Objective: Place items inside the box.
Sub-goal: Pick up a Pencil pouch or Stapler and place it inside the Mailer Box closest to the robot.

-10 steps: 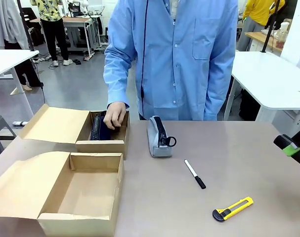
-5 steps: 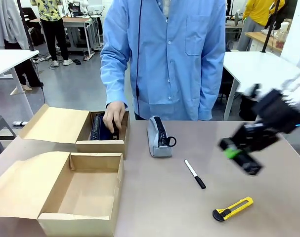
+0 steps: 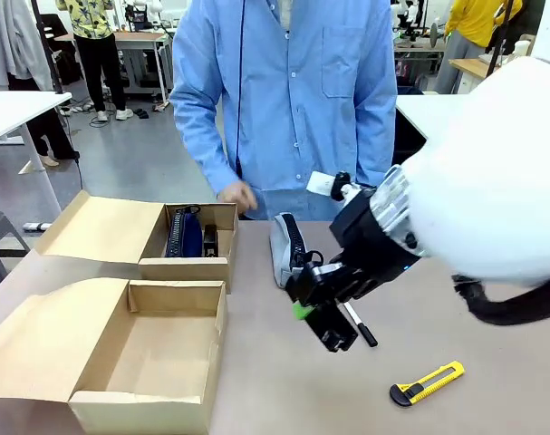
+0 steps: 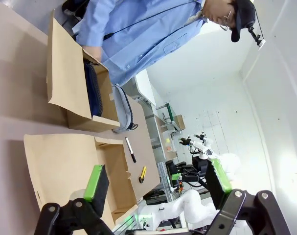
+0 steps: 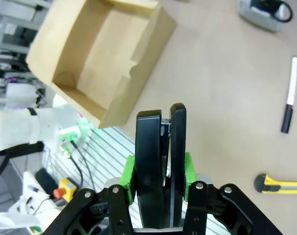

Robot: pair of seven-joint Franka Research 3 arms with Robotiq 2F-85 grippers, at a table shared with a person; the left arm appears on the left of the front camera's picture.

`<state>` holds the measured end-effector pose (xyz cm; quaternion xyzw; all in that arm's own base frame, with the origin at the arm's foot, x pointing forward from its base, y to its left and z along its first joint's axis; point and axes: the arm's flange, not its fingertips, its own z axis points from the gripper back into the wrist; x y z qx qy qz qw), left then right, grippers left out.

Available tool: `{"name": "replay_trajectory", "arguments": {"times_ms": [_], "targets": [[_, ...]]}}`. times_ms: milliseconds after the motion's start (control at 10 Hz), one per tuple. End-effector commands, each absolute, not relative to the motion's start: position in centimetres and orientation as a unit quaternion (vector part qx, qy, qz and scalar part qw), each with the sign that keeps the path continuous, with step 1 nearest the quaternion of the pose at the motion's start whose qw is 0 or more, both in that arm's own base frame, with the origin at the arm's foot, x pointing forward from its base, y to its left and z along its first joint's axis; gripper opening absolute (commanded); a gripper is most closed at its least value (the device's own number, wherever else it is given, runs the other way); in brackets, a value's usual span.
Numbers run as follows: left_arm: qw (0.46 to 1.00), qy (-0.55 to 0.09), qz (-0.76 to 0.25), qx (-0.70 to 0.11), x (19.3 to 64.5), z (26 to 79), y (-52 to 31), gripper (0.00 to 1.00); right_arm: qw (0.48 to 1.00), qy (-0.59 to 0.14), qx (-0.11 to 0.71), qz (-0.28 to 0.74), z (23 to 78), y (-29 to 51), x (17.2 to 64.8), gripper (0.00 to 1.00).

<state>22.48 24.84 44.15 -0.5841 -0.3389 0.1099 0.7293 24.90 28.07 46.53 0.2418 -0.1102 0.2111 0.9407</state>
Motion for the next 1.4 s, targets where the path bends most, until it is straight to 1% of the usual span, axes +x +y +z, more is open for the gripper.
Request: {"name": "replay_trajectory", "arguments": {"times_ms": [0, 100, 200, 300, 400, 500, 700, 1000, 1300], "targets": [[0.722, -0.351, 0.103, -0.587, 22.5, 44.3, 24.8, 1.0, 0.946, -0.097, 0.245, 0.189, 47.2, 25.4, 25.2, 0.43], [0.722, -0.351, 0.103, -0.587, 22.5, 44.3, 24.8, 1.0, 0.941, -0.11, 0.242, 0.211, 46.5, 28.1, 24.9, 0.43], [0.722, -0.351, 0.103, -0.587, 22.5, 44.3, 24.8, 1.0, 0.95, -0.116, 0.201, 0.207, 46.0, 31.2, 24.2, 0.43], [0.722, -0.351, 0.103, -0.587, 22.5, 44.3, 24.8, 1.0, 0.945, -0.122, 0.205, 0.225, 46.2, 35.1, 24.3, 0.43], [0.722, -0.351, 0.103, -0.587, 22.5, 44.3, 24.8, 1.0, 0.941, -0.111, 0.211, 0.24, 46.5, 38.9, 24.7, 0.43], [0.722, -0.351, 0.103, -0.587, 22.5, 44.3, 24.8, 1.0, 0.946, -0.097, 0.193, 0.241, 46.3, 43.1, 25.1, 0.43], [0.722, -0.351, 0.103, -0.587, 22.5, 44.3, 24.8, 1.0, 0.945, -0.076, 0.185, 0.26, 44.8, 49.5, 25.2, 0.43], [0.722, -0.351, 0.103, -0.587, 22.5, 44.3, 24.8, 1.0, 0.946, -0.048, 0.191, 0.257, 42.1, 54.7, 26.8, 0.43], [0.722, -0.351, 0.103, -0.587, 22.5, 44.3, 24.8, 1.0, 0.954, -0.038, 0.177, 0.237, 40.3, 55.9, 28.2, 0.43]]}}
